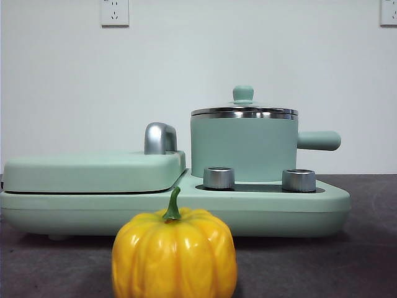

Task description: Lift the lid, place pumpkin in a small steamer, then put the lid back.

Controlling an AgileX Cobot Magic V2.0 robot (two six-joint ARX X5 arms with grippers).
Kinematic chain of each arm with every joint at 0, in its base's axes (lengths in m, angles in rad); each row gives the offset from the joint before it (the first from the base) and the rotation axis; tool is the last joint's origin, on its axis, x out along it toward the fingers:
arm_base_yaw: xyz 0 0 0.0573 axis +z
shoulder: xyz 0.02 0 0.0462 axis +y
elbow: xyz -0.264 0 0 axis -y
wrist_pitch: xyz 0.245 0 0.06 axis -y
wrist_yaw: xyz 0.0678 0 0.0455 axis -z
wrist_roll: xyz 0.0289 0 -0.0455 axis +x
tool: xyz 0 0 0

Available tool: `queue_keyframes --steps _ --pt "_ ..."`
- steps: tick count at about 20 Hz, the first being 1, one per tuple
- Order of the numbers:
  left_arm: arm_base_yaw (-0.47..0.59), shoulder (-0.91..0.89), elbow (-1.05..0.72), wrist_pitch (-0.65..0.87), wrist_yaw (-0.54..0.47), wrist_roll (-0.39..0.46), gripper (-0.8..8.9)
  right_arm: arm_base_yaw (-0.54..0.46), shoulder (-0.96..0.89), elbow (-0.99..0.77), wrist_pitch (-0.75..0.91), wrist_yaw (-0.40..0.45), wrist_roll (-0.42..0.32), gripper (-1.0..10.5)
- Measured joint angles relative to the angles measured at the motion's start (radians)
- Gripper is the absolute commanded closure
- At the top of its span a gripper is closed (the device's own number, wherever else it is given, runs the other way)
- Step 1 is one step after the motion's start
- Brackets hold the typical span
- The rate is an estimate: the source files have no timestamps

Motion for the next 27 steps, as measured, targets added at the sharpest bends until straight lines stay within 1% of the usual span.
queue_keyframes --steps 5,8,9,11,12,13,14,15,16,18,20,23,27 --pt "0.000 0.000 0.000 0.000 0.000 -0.057 8.07 0.000 0.000 0.000 0.028 0.000 0.003 9.3" --pt "0.000 0.000 0.000 0.000 0.000 -0.110 8.07 0.000 0.000 0.000 0.048 0.000 0.053 9.3" --pt "0.000 0.000 0.000 0.000 0.000 -0.138 8.07 0.000 0.000 0.000 0.049 0.000 0.093 9.3" --pt "0.000 0.000 0.000 0.000 0.000 -0.210 8.07 0.000 0.000 0.000 0.049 0.000 0.194 9.3" --pt "0.000 0.000 0.000 0.000 0.000 -0.264 8.07 0.000 0.000 0.000 0.049 0.000 0.254 9.3" --pt "0.000 0.000 0.000 0.000 0.000 -0.338 8.06 0.000 0.000 0.000 0.050 0.000 0.313 9.3" --pt "0.000 0.000 0.000 0.000 -0.001 -0.391 8.05 0.000 0.000 0.000 0.053 -0.001 0.358 9.3" --pt "0.000 0.000 0.000 0.000 -0.001 -0.468 8.04 0.000 0.000 0.000 0.062 -0.007 0.401 9.3" --pt "0.000 0.000 0.000 0.002 -0.001 -0.537 8.04 0.000 0.000 0.000 0.079 -0.019 0.431 9.3" --pt "0.000 0.000 0.000 0.020 -0.002 -0.619 8.04 0.000 0.000 0.000 0.124 -0.045 0.467 9.3" --pt "0.000 0.000 0.000 0.067 -0.002 -0.654 8.04 0.000 0.000 0.006 0.148 -0.062 0.486 9.3" --pt "0.000 0.000 0.002 0.138 0.000 -0.672 8.04 0.000 0.000 0.040 0.124 -0.098 0.499 9.3" --pt "0.000 0.004 0.042 0.105 0.015 -0.681 8.03 0.000 0.000 0.125 0.072 -0.134 0.503 9.3"
